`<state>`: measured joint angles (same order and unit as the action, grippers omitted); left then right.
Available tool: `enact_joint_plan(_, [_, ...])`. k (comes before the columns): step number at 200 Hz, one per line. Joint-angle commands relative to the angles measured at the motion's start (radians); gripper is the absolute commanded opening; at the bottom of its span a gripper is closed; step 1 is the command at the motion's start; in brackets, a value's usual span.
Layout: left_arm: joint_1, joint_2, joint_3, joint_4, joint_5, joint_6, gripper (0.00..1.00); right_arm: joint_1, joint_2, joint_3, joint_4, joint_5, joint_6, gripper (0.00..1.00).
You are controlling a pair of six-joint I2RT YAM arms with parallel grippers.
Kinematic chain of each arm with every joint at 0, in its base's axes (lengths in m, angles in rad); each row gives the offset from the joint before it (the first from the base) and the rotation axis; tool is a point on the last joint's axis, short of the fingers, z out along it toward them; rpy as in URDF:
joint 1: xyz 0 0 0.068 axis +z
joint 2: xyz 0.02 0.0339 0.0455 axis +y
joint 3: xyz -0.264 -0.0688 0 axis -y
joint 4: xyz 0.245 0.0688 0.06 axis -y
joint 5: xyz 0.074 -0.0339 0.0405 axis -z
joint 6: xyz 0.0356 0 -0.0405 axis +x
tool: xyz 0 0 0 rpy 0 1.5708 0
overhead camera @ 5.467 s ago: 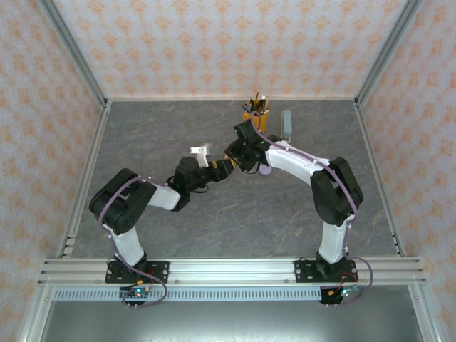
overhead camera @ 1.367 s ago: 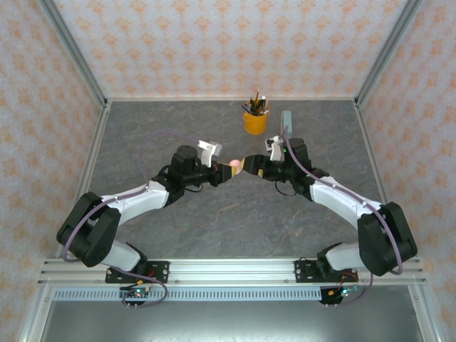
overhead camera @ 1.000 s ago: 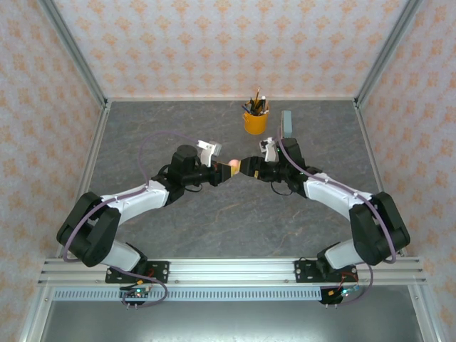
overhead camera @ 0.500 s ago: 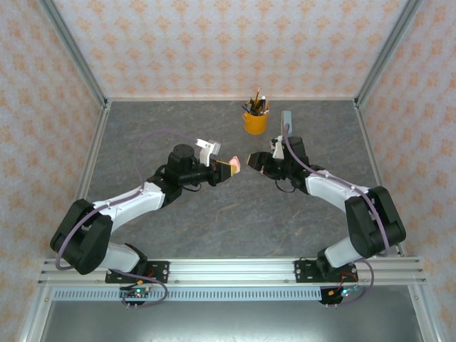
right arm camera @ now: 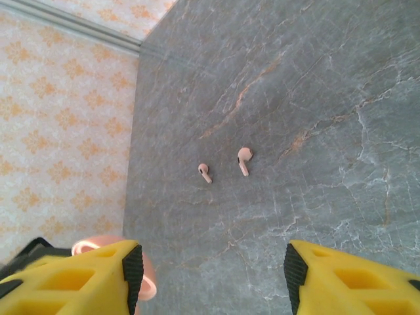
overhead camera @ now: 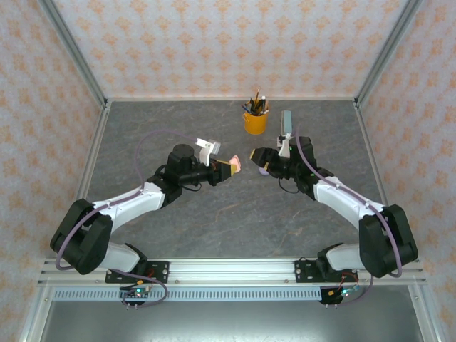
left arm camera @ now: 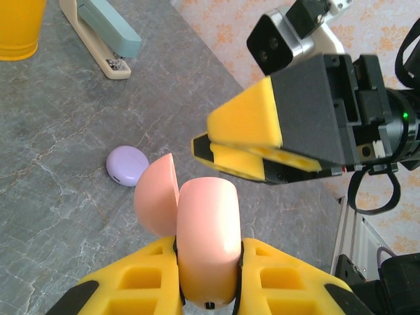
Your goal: Insert the wireless bluetooth earbuds into the charging case
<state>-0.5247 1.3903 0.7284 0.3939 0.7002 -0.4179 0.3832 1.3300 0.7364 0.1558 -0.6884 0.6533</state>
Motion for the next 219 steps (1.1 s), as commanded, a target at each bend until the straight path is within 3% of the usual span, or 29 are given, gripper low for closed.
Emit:
enact_joint_plan(1, [-0.005, 0.009, 0.007, 0.094, 0.034, -0.013, 0.04, -0.004, -0.027, -0.034, 0.079, -0.071, -0.037, 0.60])
enact_joint_plan(47, [-0.005, 0.024, 0.002, 0.207, 0.075, -0.084, 0.04, -0.004, -0.037, -0.067, 0.192, -0.142, -0.025, 0.56])
enact_joint_plan(124, [0.012, 0.054, -0.006, 0.319, 0.202, -0.156, 0.01, -0.030, -0.142, -0.086, 0.176, -0.136, -0.040, 0.55])
enact_joint_plan(219, [0.024, 0.082, 0.024, 0.341, 0.259, -0.173, 0.00, -0.043, -0.158, -0.072, 0.193, -0.228, -0.044, 0.50])
